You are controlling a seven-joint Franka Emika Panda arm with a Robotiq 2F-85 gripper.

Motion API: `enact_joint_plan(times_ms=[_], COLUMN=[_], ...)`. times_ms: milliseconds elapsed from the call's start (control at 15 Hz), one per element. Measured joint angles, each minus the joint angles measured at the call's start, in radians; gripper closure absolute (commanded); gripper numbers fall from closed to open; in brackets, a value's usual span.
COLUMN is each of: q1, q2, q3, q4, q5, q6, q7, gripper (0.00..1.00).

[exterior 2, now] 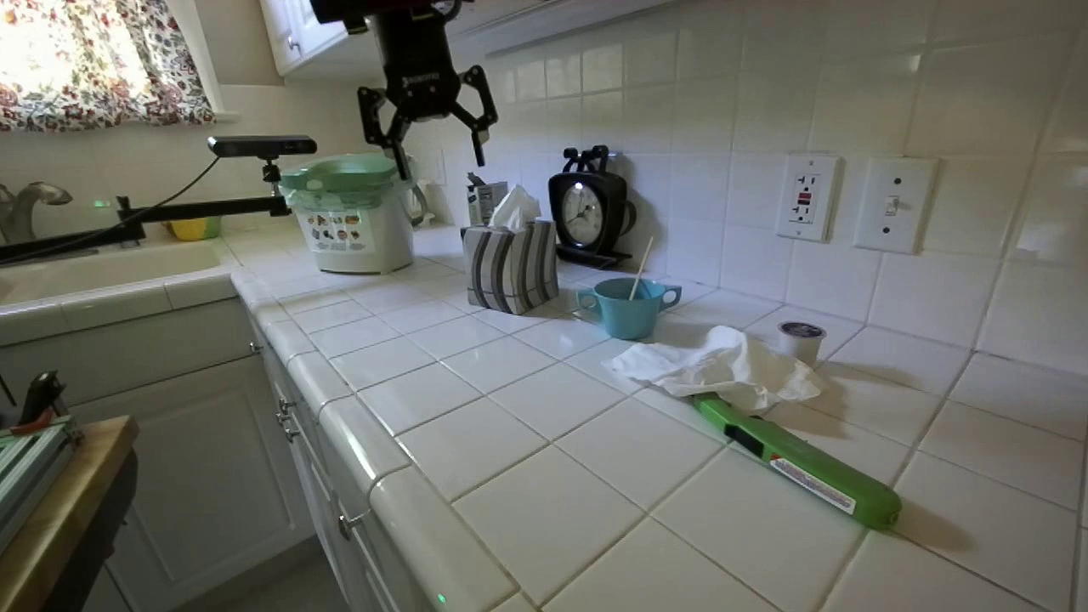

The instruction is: Move the tissue box to the left

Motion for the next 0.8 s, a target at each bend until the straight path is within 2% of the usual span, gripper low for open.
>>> enact_joint_plan(times_ms=[133, 400, 667, 800], q1=[-0.008, -0.01, -0.036, -0.043], q2=[-0.057, -0.172, -0.292, -0.331], q3=[-0.016, -0.055, -0.099, -0.111], q4=[-0.034, -0.096, -0.166, -0.19], q5=[0.006, 0.093, 0.098, 0.098], q6=[-0.065, -0.172, -0.25, -0.255], q7=[0.078, 0.184, 0.33, 0.364], gripper=[0.0, 0.0, 0.0, 0.0])
